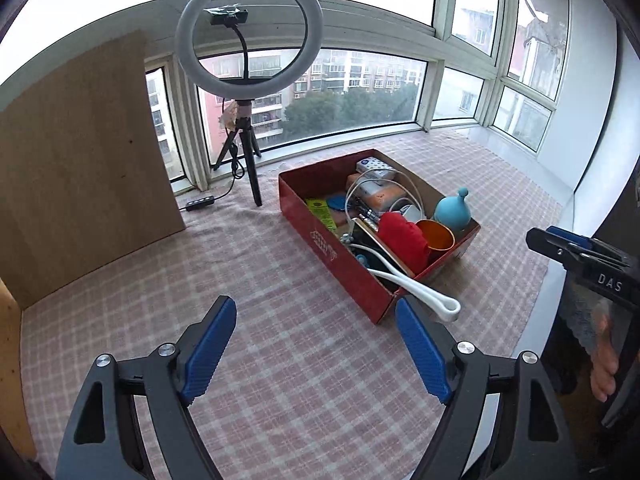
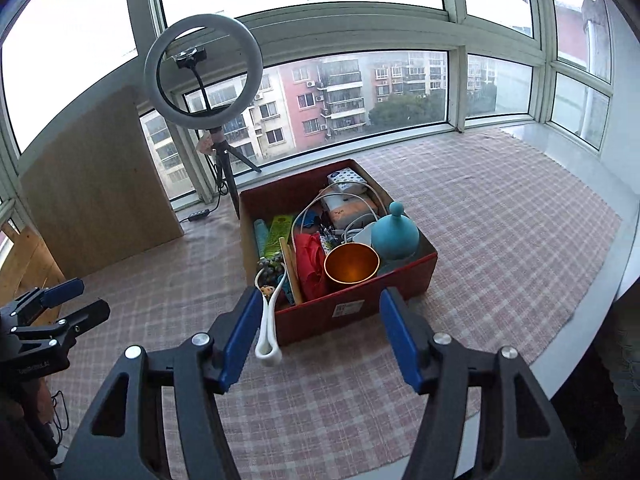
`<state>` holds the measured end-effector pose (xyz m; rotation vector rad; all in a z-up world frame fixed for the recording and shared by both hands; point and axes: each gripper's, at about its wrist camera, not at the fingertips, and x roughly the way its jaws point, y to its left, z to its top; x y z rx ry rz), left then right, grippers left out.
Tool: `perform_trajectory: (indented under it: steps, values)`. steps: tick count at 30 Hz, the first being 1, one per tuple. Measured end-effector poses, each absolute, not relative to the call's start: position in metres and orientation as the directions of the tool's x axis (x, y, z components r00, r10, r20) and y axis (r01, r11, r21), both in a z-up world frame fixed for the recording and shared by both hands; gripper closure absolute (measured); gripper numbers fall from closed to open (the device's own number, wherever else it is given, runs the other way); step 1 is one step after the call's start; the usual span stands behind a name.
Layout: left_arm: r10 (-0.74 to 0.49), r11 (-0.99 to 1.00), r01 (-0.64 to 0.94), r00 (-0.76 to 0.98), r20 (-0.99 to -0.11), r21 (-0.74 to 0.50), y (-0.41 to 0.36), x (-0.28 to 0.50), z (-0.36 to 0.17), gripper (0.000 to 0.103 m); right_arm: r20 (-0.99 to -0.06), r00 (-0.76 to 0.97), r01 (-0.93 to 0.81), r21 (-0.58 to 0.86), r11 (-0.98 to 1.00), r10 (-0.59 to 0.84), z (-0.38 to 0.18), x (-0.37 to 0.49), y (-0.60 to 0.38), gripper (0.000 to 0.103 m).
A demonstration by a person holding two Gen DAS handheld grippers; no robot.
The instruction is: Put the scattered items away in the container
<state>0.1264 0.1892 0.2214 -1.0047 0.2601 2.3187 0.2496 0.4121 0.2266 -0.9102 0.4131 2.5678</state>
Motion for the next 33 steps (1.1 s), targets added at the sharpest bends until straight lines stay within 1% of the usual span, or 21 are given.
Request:
perform_trajectory:
  steps: [3,12,14,20,23,27,33]
  values:
    - [0.475,-0.783,-0.617,-0.515,-0.714,-0.076,0.184,0.132,0.223,0.022,-0.646,-0.713,-0.467,0.148,-0.872,0.272,0.227,0.256,0.394,0.043]
    - [0.471,-0.767,-0.641,-0.519,-0.713,-0.039,0.179,0.141,0.229,0.022,-0.645,-0.702,-0.520,0.176,-0.836,0.302,0.227,0.267,0.366,0.042]
    - [0.487,-0.752,-0.658,-0.510,-0.709,-0.044,0.179,0.142,0.231,0.022,-0.640,-0.700,-0.534,0.172,-0.828,0.318,0.228,0.268,0.362,0.042]
    - [0.512,-0.734,-0.678,-0.510,-0.691,-0.044,0.180,0.144,0.237,0.022,-0.621,-0.682,-0.588,0.149,-0.795,0.388,0.237,0.270,0.356,0.042]
    - [0.518,-0.733,-0.679,-0.508,-0.688,-0.050,0.179,0.143,0.238,0.022,-0.627,-0.658,-0.618,0.134,-0.775,0.416,0.237,0.270,0.357,0.042]
    - [0.525,-0.731,-0.680,-0.506,-0.684,-0.058,0.178,0.142,0.240,0.022,-0.637,-0.650,-0.632,0.148,-0.761,0.415,0.235,0.272,0.359,0.042]
    - [0.536,-0.728,-0.682,-0.502,-0.679,-0.070,0.177,0.141,0.242,0.022,-0.623,-0.652,-0.629,0.127,-0.767,0.432,0.239,0.272,0.356,0.042]
